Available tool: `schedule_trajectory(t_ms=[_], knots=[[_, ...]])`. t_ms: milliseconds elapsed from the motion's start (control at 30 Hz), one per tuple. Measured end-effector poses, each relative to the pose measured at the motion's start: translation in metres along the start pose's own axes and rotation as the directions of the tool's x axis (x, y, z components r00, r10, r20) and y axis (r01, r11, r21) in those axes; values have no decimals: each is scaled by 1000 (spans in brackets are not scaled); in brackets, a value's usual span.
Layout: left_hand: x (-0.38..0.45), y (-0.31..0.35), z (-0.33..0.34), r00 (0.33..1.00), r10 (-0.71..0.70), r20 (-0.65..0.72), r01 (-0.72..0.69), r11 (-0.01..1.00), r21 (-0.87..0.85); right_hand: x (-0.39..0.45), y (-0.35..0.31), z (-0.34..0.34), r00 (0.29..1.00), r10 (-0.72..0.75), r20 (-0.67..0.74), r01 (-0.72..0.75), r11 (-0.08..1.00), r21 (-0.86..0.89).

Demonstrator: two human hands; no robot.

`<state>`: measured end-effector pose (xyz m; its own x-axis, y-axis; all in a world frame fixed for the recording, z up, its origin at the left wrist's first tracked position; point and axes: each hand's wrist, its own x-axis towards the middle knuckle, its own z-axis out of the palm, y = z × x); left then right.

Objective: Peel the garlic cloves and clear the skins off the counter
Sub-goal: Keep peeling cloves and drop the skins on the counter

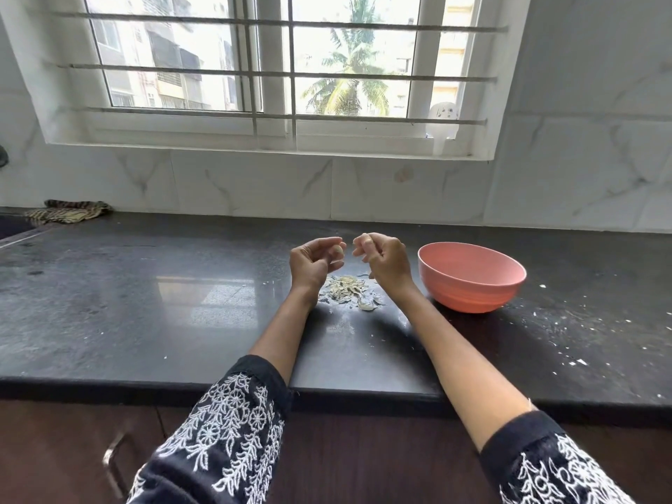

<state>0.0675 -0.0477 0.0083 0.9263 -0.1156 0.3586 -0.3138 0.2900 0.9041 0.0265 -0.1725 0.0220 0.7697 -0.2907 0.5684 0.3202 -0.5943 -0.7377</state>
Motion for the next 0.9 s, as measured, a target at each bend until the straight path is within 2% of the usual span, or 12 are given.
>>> schedule_trajectory(t_ms=[167,367,567,733,900], knots=[[0,-1,3,999,40,27,-42,995,93,-4,-2,4,996,-63,68,69,994,-81],[-1,-1,4,997,65,44,-71,987,142,-2,0,2,993,-115,28,117,988,-98],[-2,-2,6,995,82,56,-91,979,182,-1,2,2,995,-97,26,100,987,-127],[-4,-2,8,992,115,51,-124,970,210,-1,2,4,996,-86,-25,83,992,-95],[-5,-5,5,970,233,64,-240,895,377,-3,-3,6,996,-73,-46,73,997,-1]])
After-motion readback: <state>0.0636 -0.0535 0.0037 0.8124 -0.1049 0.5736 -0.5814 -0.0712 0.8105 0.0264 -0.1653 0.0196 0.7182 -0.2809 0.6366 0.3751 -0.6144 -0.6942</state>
